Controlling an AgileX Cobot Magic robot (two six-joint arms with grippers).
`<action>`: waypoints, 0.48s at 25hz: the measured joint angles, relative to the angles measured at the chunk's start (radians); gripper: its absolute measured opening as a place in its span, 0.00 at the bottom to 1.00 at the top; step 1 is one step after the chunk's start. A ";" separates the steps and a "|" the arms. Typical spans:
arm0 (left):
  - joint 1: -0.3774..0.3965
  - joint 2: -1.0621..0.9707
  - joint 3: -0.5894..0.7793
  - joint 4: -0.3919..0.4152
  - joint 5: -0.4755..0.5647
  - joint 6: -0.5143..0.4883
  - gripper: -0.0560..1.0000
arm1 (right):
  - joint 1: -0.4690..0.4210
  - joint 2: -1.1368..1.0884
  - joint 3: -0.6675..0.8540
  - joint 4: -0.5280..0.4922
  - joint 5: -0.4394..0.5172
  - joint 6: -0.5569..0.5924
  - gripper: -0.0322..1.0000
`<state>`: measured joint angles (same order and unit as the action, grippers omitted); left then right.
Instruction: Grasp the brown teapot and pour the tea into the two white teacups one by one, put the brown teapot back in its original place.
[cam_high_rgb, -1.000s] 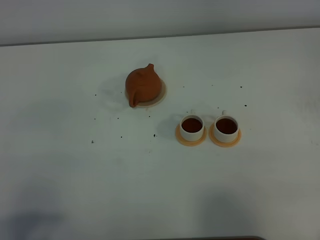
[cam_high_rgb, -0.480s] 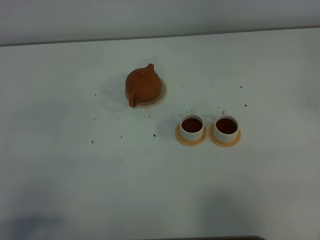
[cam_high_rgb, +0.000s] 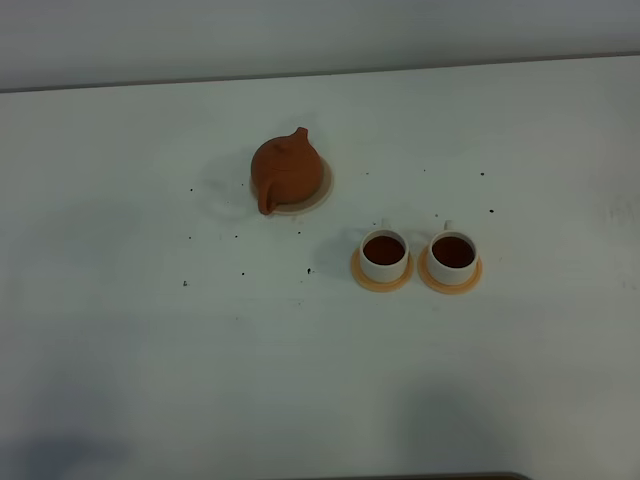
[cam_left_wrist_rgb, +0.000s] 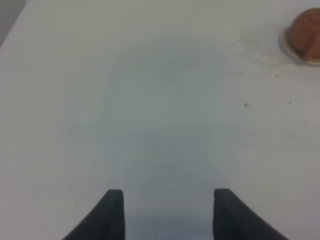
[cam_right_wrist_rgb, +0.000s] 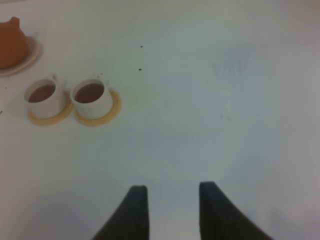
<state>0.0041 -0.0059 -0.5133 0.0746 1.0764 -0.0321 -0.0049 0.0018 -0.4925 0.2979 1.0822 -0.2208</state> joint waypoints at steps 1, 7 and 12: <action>-0.010 0.000 0.000 0.000 0.000 0.000 0.44 | 0.000 0.000 0.000 0.000 0.000 0.000 0.27; -0.017 0.000 0.000 0.000 0.000 0.000 0.44 | 0.000 0.000 0.000 0.000 0.000 0.000 0.27; -0.017 0.000 0.000 0.000 0.000 0.000 0.44 | 0.000 0.000 0.000 0.000 0.000 0.000 0.27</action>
<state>-0.0133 -0.0059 -0.5133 0.0746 1.0764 -0.0321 -0.0049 0.0018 -0.4925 0.2979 1.0822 -0.2208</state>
